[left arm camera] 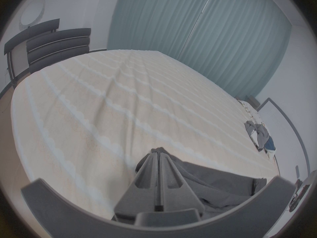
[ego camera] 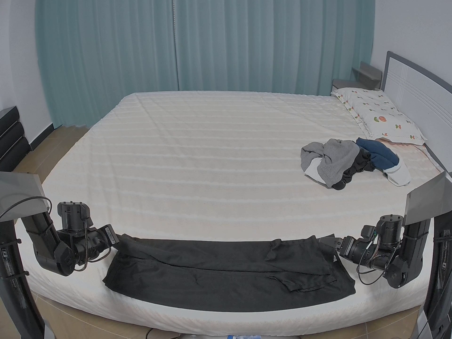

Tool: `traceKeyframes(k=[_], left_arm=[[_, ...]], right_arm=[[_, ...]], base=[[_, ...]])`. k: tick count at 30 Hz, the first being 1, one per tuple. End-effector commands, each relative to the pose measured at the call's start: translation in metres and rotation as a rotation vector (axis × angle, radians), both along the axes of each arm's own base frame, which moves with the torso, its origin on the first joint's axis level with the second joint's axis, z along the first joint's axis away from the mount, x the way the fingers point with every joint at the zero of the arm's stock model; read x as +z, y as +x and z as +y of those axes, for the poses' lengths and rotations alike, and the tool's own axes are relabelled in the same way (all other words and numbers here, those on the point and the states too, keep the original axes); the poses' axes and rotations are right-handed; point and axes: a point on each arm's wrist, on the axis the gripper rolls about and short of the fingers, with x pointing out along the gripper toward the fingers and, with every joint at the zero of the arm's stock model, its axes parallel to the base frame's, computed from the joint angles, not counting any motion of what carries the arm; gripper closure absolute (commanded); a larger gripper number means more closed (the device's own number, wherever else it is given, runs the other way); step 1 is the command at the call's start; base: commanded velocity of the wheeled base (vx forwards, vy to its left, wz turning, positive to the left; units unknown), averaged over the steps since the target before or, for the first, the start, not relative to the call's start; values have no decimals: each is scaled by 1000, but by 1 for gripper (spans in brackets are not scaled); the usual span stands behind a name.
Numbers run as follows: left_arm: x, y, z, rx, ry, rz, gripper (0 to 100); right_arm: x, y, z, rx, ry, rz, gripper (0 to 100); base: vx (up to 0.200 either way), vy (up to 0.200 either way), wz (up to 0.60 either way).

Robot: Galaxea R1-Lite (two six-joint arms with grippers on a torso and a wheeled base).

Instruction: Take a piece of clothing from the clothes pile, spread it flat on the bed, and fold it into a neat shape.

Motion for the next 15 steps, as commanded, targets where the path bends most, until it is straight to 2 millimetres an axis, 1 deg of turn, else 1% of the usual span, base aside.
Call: traceKeyframes(k=[1, 8, 9, 10, 15], left_arm=[[-5, -7, 0, -22, 14, 30, 100], [-16, -18, 0, -79, 80, 92, 100], [-21, -24, -1, -105, 107, 127, 100], [-23, -26, 0, -120, 123, 141, 0], [-23, -24, 1, -118, 128, 134, 0]], right_arm=[[-1, 0, 0, 0, 0, 2, 0], [-1, 0, 0, 0, 0, 3, 0], [-1, 0, 0, 0, -1, 6, 0], [-1, 0, 0, 0, -1, 6, 0], [-1, 0, 0, 0, -1, 5, 0]], base=[[0, 0, 0], [0, 0, 0], [0, 0, 0], [0, 0, 0], [0, 0, 0]])
